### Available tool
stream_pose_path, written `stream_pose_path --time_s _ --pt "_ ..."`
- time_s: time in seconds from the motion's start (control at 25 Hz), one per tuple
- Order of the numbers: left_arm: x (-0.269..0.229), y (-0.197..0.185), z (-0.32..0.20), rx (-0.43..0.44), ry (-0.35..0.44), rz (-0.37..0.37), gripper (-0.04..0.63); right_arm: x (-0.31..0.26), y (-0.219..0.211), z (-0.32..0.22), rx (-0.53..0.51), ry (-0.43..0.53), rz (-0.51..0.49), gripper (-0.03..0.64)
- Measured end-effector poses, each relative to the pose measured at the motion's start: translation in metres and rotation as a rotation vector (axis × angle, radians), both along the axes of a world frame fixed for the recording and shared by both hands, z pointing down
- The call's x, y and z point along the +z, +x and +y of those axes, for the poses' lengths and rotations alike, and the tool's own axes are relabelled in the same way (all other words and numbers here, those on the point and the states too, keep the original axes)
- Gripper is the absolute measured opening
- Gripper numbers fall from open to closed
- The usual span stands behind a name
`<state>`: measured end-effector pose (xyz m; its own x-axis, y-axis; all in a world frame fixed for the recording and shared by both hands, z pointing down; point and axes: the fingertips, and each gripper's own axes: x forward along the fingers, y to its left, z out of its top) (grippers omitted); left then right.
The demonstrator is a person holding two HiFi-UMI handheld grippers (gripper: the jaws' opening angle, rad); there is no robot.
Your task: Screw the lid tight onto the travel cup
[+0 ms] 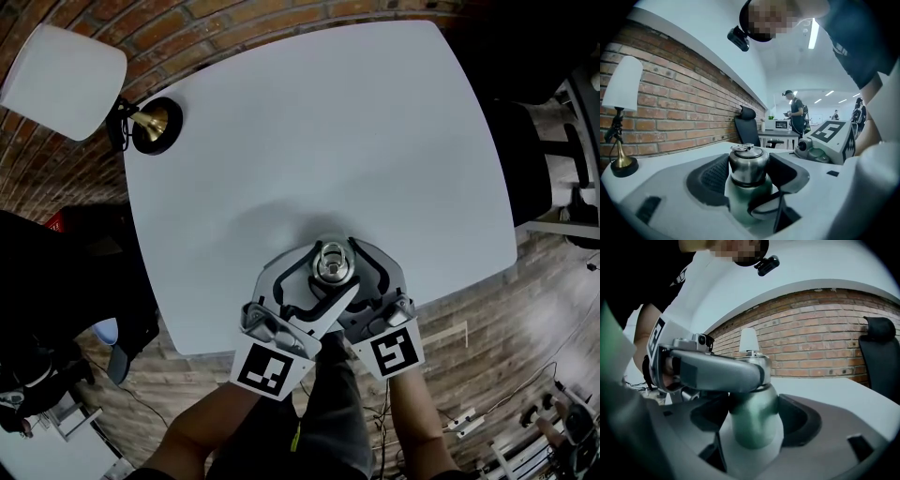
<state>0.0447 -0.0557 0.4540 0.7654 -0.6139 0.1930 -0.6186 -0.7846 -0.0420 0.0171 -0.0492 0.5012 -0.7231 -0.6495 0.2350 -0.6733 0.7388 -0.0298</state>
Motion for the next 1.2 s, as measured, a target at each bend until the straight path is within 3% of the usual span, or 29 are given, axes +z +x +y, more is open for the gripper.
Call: stream_pose_path --time_s 0.12,0.2,0.56,0.8,0.92,1.2 --pt "-0.001 0.0 -0.002 0.009 0.01 0.009 0.256 -0.001 -0.001 -0.001 0.003 0.014 -0.022 0.337" --pt "-0.001 0.0 -0.002 0.061 0.012 0.017 0.256 -0.001 -0.001 -0.001 -0.007 0.014 -0.024 0.337" --pt "-0.001 0.007 0.008 0.416 0.005 -0.001 0.256 -0.001 0.001 0.001 -0.066 0.01 -0.009 0.337" --pt "-0.002 0.011 0.016 0.623 -0.012 -0.022 0.256 -0.004 -0.002 0.004 -0.219 0.004 0.002 0.337" --pt "-0.002 0.013 0.014 0.663 -0.032 -0.01 0.258 -0.002 -0.001 0.004 -0.247 -0.028 -0.002 0.337" --pt "-0.001 0.011 0.013 0.635 -0.049 0.036 0.259 0.0 0.002 0.003 -0.174 -0.04 -0.015 0.337"
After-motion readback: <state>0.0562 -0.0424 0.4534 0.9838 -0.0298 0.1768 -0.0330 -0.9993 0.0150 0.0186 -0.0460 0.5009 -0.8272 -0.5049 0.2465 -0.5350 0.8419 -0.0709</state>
